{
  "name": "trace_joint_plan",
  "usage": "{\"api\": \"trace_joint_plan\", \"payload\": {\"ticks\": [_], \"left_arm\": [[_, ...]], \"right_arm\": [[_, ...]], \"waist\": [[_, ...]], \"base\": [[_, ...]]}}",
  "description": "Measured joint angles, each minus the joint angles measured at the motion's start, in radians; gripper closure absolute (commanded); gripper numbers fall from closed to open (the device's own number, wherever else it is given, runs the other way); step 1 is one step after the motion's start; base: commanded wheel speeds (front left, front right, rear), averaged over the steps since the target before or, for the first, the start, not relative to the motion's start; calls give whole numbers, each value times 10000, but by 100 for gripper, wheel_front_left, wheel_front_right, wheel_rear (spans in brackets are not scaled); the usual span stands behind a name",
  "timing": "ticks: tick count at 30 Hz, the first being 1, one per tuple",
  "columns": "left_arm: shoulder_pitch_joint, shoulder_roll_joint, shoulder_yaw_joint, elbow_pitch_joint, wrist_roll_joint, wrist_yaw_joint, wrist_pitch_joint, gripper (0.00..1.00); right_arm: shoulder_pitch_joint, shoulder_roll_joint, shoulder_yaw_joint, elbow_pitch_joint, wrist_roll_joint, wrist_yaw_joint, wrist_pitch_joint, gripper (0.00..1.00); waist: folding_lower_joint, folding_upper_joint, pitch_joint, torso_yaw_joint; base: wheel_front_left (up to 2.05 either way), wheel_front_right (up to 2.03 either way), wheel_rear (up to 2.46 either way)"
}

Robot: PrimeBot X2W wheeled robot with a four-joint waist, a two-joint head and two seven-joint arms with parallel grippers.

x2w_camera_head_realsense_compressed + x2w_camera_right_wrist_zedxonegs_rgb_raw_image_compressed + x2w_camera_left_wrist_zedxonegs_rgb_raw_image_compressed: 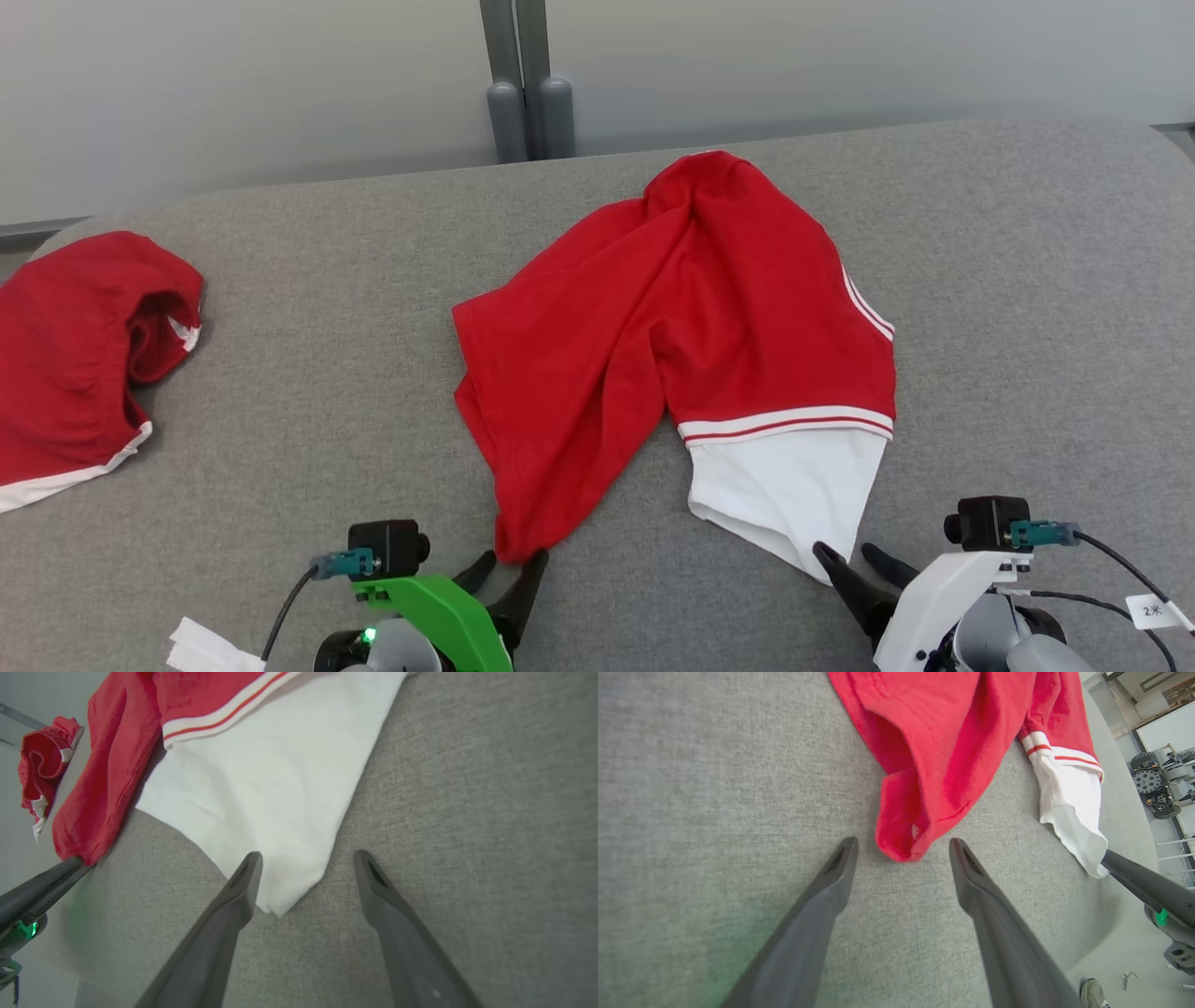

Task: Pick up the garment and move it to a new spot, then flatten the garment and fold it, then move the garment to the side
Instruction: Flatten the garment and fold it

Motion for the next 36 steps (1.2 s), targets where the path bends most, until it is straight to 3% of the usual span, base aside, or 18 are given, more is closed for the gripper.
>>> {"api": "trace_joint_plan", "payload": {"ticks": [10, 11, 13, 14, 16, 17, 18, 19, 28, 36], "left_arm": [[-640, -71, -286, 531, -554, -29, -182, 1], [-670, -67, -328, 556, -571, -29, -192, 9], [-718, -46, -412, 581, -642, -29, -263, 43], [-724, -31, -445, 581, -660, -27, -280, 56], [-725, 0, -520, 585, -731, -27, -343, 67], [-725, 13, -543, 583, -738, -27, -368, 71], [-724, 35, -579, 581, -779, -27, -416, 98], [-724, 56, -604, 562, -813, -27, -481, 100], [-724, 247, -815, 408, -1089, -27, -855, 100], [-562, 637, -911, -324, -940, -27, -1636, 100]], "right_arm": [[-352, 75, 268, 326, 180, 10, -171, 0], [-394, 96, 313, 372, 221, 10, -169, 0], [-444, 107, 391, 433, 341, 10, -159, 0], [-449, 107, 412, 454, 384, 10, -159, 15], [-462, 90, 456, 537, 476, 8, -163, 53], [-469, 88, 477, 566, 520, 6, -171, 59], [-474, 86, 522, 608, 554, 4, -173, 82], [-477, 88, 573, 621, 608, 4, -184, 100], [-555, -36, 999, 506, 807, 4, -838, 100], [-604, -548, 1166, -232, 1068, -2, -2251, 100]], "waist": [[0, 0, 231, -25], [0, 0, 240, -21], [0, 0, 242, -8], [0, 0, 240, -1], [-1, 0, 225, 21], [0, 0, 218, 29], [0, 0, 204, 38], [0, 0, 192, 49], [0, 0, 136, 84], [0, 0, -59, 75]], "base": [[0, 0, 0], [0, 0, 0], [0, 0, 0], [0, 0, 0], [0, 0, 0], [0, 0, 0], [0, 0, 0], [0, 0, 0], [0, 0, 0], [0, 0, 0]]}}
